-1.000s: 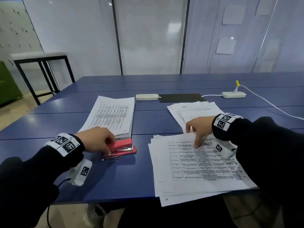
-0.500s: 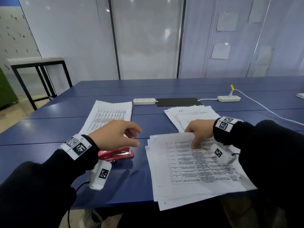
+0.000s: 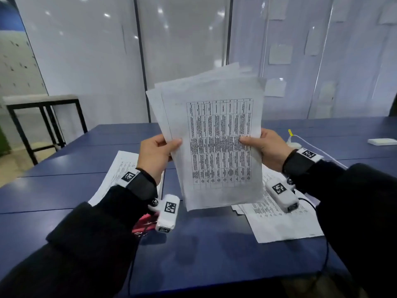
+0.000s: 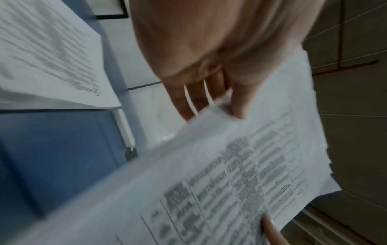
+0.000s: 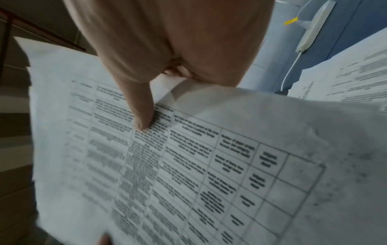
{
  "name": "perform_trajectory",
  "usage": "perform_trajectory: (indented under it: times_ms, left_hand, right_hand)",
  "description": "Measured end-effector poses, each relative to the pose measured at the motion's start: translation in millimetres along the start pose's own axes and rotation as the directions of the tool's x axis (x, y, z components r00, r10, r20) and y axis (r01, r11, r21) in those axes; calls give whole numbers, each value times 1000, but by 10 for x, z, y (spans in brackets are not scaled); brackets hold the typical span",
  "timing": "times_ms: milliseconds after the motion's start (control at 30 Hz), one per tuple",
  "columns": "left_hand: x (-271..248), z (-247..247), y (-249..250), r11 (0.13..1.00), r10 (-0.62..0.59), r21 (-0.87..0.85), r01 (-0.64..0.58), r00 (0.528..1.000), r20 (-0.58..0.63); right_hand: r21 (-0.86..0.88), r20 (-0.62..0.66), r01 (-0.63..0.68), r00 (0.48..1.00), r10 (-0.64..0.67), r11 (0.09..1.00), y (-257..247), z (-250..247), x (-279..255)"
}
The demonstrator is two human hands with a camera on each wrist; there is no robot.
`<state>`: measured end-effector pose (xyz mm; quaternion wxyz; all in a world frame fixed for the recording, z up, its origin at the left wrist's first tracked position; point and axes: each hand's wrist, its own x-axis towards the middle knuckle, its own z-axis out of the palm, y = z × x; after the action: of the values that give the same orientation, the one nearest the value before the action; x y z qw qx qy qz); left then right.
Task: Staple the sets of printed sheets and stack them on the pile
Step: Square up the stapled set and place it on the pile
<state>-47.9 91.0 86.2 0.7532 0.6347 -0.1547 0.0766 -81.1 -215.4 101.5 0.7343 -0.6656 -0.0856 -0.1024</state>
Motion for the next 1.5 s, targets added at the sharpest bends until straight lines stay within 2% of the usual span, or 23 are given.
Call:
perform_trajectory:
  times_ms: [100,200,267,367,433,567,667,867,1000,1133,1267,1500]
  left_hand:
    - [167,99,207,996,93,-3,-94,990,-109]
    - [233,129,322,986,167,22,-165,977,-129]
    - [241,110,259,977,181,130,-166,977,-111]
    - [112,99,49,978,100,183,-102,995,23]
    - [-13,128,-23,959,85,263,-104,993,83]
    - [27,196,152,960,162,220,-173,984,68]
    - [162,198,320,955,228,193,-225,974,9]
    - [74,139,64,978,116,173,-120,993,32]
    - [147,196,276,964,204,180,-197,979,-25]
    - [216,180,381,969,190,177,-174,979,-79]
    - [92,70,145,969,104,227,-98,995,-12]
    - [170,94,383,975,188,113,-191,981,38]
  right_hand:
    - [36,-19,5,1000,-4,999,-90,59,37]
    - [39,-31,19,999,-18,999,-140,88,72]
    - [26,-40,18,999,-16,1000,-87,129,61]
    - [30,-39,-17,999,18,999,86,207,5]
    - [5,-37,-5,999,5,1000,150,288,-25]
    - [-1,-71,113,991,-112,994,-76,454,6]
    - [-3,-91,123,988,-123,992,-303,504,59]
    - [-95,-147,79,985,-92,992,-173,503,23]
    - [-55,-205,136,968,-145,989,-267,615,61]
    - [-19,-232,170,958,-169,985,-332,716,71]
    - [-46,-214,127,968,-134,991,-122,712,-21]
    - [-39,-280,175,943,-179,984,-306,777,107]
